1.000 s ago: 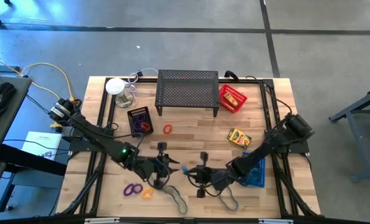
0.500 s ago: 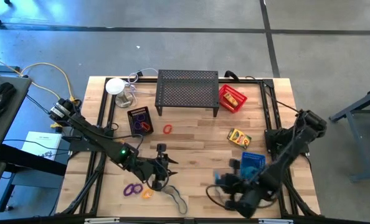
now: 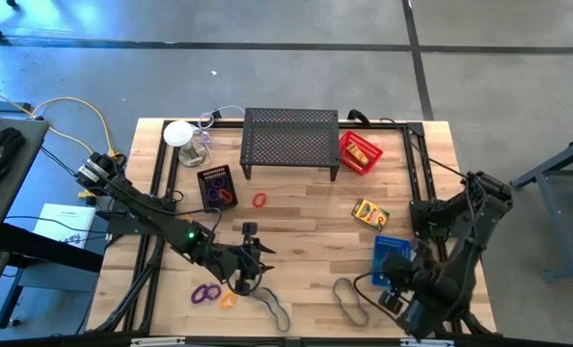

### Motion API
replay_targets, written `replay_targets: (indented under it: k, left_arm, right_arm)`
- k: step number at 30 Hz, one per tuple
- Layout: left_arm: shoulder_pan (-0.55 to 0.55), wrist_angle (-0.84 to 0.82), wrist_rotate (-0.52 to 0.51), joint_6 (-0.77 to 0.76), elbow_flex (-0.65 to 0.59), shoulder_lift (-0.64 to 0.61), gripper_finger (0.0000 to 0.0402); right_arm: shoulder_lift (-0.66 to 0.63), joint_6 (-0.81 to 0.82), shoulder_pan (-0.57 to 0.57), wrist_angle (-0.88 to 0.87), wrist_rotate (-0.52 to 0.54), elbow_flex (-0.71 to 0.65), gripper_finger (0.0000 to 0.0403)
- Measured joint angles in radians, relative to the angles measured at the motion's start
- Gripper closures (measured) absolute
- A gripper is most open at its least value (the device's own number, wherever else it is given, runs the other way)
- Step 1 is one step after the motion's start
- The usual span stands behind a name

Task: Pick & Place Office Desk Supplies
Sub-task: Put the blue rubber band into the blue basket, then put the yellow spring keychain into the black basket

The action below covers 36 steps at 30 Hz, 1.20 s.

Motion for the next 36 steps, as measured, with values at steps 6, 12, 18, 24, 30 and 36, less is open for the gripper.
replay_targets:
  k: [6, 12, 18, 24, 30, 36]
  left_arm:
    - [0.000, 0.000, 0.000, -0.004, 0.000, 0.000, 0.0231]
    - [-0.001, 0.000, -0.002, -0.016, 0.000, 0.000, 0.0231]
    - [-0.001, 0.001, -0.002, -0.045, 0.000, 0.000, 0.0231]
    - [-0.001, 0.000, -0.002, -0.057, 0.000, 0.000, 0.0231]
    - [-0.001, 0.000, -0.002, -0.056, 0.000, 0.000, 0.0231]
    - [-0.001, 0.000, 0.000, -0.056, 0.000, 0.000, 0.0231]
  right_arm:
    - [0.001, 0.109, -0.007, 0.003, -0.111, -0.158, 0.0401]
    - [0.001, 0.139, -0.009, 0.240, -0.202, -0.343, 0.0400]
    - [0.001, 0.140, -0.068, 0.424, -0.333, -0.472, 0.0400]
    - [0.000, 0.091, -0.128, 0.476, -0.422, -0.509, 0.0400]
    - [-0.002, 0.066, -0.163, 0.443, -0.479, -0.463, 0.0368]
    - [-0.003, 0.054, -0.171, 0.272, -0.538, -0.380, 0.0291]
